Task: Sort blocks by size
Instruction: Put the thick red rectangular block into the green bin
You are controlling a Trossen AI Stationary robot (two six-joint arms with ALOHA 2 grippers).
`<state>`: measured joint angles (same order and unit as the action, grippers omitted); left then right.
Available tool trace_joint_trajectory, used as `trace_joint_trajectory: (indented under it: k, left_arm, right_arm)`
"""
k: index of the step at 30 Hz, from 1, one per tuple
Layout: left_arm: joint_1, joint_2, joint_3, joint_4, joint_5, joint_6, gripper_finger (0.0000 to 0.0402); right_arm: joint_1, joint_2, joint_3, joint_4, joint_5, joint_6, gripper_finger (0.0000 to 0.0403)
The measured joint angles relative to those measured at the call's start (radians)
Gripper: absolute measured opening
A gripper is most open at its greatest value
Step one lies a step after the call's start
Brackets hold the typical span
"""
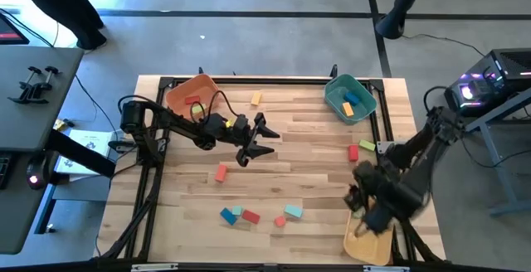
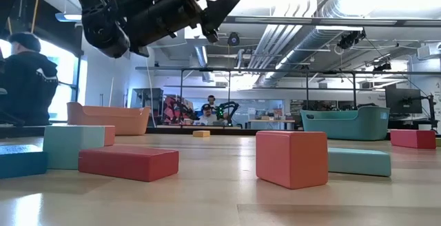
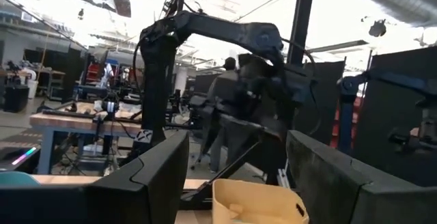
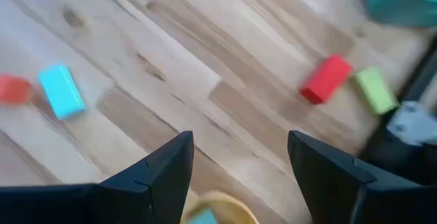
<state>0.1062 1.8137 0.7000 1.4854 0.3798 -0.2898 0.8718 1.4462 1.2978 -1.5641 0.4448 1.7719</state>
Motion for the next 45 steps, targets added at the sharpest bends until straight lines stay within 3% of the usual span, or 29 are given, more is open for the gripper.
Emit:
trace_joint_trajectory:
  k: [5,10,12,16,20,27,37,45]
  left_arm:
    - [0.026,-0.006,-0.001,-0.034,0.000,0.013,0.0230]
    - [0.062,-0.108,-0.001,-0.298,-0.025,0.044,0.0220]
    - [0.062,-0.172,-0.001,-0.460,-0.098,0.112,0.0214]
    - [0.029,-0.304,-0.001,-0.729,-0.351,0.271,0.0205]
    - [-0.006,-0.381,-0.001,-0.869,-0.498,0.340,0.0202]
    - [-0.045,-0.380,-0.001,-0.926,-0.512,0.354,0.0202]
    - [-0.061,-0.340,-0.001,-0.937,-0.513,0.373,0.0202]
    - [-0.061,-0.333,-0.001,-0.934,-0.515,0.373,0.0202]
  right_arm:
    - [-0.175,-0.072,-0.192,0.130,-0.081,-0.113,0.0236]
    - [-0.363,-0.078,-0.376,0.192,-0.106,-0.157,0.0236]
    - [-0.438,-0.078,-0.434,0.230,-0.134,-0.154,0.0236]
    - [-0.563,-0.077,-0.509,0.259,-0.194,-0.173,0.0236]
    - [-0.651,-0.077,-0.554,0.284,-0.169,-0.174,0.0236]
    - [-0.751,-0.077,-0.641,0.497,-0.177,-0.268,0.0236]
    - [-0.838,-0.081,-0.755,0.672,-0.210,-0.350,0.0230]
    - [-0.795,-0.077,-0.706,0.730,-0.151,-0.403,0.0126]
